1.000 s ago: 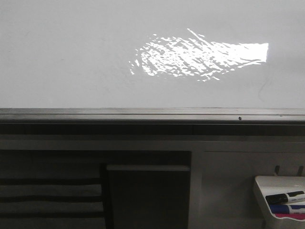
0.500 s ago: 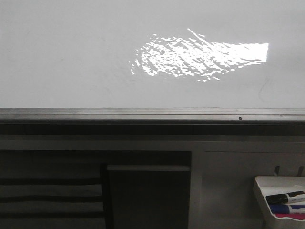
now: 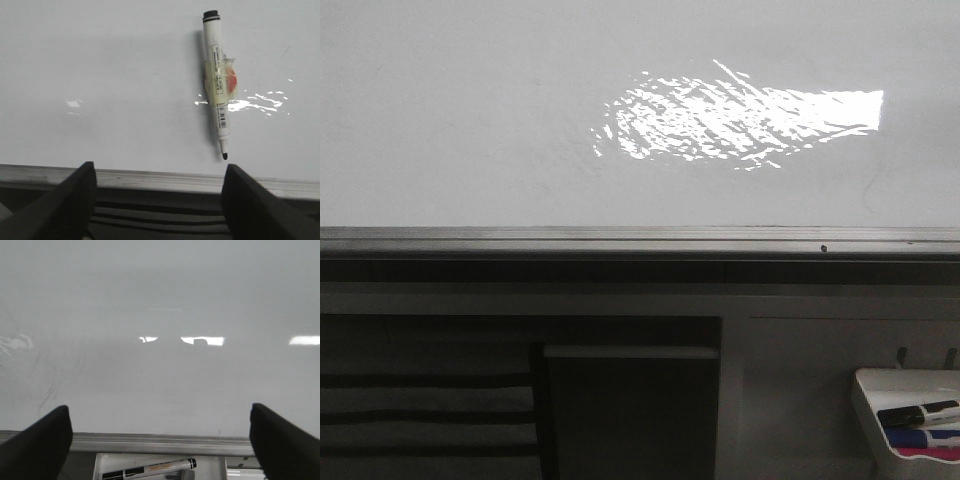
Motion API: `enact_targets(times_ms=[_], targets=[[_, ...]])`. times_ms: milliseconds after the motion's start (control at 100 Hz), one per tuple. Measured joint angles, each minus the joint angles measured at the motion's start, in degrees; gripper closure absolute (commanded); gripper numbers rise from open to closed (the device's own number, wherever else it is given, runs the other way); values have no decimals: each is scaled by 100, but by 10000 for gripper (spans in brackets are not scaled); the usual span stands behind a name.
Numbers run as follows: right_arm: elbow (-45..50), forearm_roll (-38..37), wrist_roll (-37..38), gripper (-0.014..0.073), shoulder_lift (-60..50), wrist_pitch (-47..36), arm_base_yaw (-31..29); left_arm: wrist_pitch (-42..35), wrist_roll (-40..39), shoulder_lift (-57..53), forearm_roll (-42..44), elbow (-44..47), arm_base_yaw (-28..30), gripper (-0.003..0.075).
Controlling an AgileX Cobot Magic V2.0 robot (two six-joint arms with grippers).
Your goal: Write number 9 on whiteboard
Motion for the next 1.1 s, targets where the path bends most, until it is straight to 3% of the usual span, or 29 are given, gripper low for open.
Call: enact_targets(times_ms=[230, 530, 870, 1100], targets=[[0, 57, 0, -45, 0, 0, 0, -441, 0, 379, -406, 0, -70, 231], [0, 94, 0, -45, 0, 0, 0, -1157, 0, 1727, -245, 0, -806, 231], [0, 101, 0, -45, 0, -10, 0, -2653, 0, 2929, -112, -11, -820, 231], [0, 115, 0, -45, 0, -10, 0, -3097, 0, 3500, 21, -22, -820, 253]])
